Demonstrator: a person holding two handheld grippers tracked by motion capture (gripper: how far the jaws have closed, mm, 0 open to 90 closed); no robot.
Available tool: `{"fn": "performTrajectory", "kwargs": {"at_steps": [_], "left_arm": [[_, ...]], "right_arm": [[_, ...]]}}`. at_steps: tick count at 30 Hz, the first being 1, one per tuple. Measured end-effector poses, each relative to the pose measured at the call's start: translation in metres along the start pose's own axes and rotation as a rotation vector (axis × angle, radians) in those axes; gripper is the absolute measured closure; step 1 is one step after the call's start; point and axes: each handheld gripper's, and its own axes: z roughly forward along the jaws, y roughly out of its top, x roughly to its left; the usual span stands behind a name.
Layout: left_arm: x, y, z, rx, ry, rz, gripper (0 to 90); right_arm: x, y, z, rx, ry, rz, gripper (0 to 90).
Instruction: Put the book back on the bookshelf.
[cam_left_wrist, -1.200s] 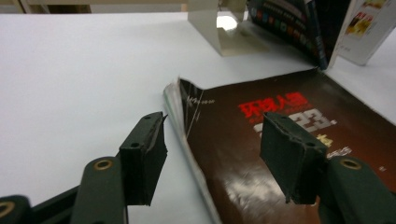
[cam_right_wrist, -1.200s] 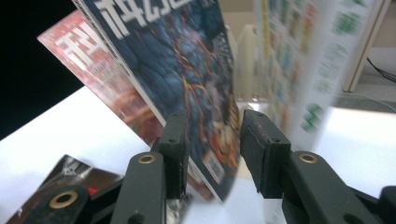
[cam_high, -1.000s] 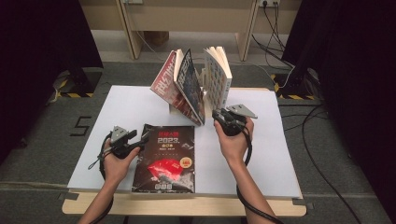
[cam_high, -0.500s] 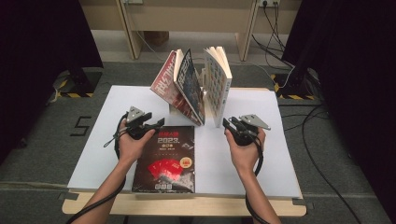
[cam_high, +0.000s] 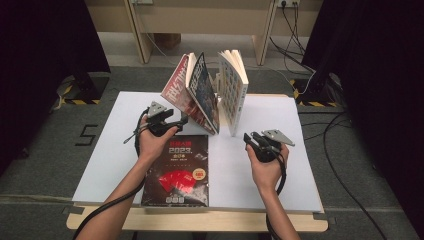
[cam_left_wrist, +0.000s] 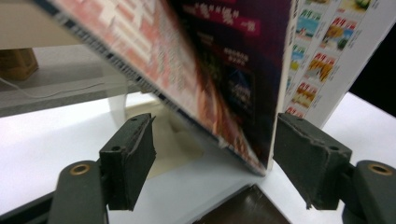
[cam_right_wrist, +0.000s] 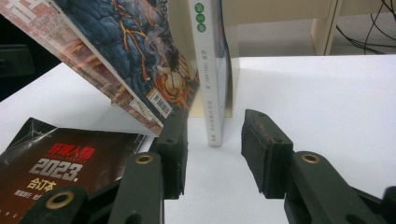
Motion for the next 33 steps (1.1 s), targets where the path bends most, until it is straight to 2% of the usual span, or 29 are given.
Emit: {"fn": "performTrajectory", "kwargs": {"at_steps": [3, 16, 22, 27, 31, 33], "left_arm": [[-0.001, 0.003, 0.005, 0.001, 0.004, 0.005, 27.3], [0.002, -0.002, 0.011, 0.006, 0.026, -0.025, 26.6], [0.001, 0.002, 0.015, -0.003, 0.016, -0.041, 26.6], [-0.002, 0.005, 0.017, -0.008, 0.010, -0.037, 26.8], [-0.006, 0.009, 0.017, -0.032, -0.004, -0.046, 28.8], [-0.008, 0.013, 0.017, -0.042, -0.001, -0.038, 30.7]], "right_arm": [[-0.002, -0.002, -0.001, 0.006, -0.003, 0.004, 61.4], [-0.006, -0.005, -0.002, 0.007, -0.012, 0.010, 61.3], [-0.007, -0.006, -0.003, 0.010, -0.019, 0.010, 61.3], [-0.009, -0.007, -0.003, 0.012, -0.021, 0.007, 61.3], [-0.009, -0.007, -0.003, 0.016, -0.024, 0.013, 61.3], [-0.010, -0.007, -0.003, 0.019, -0.026, 0.011, 61.3]]}}
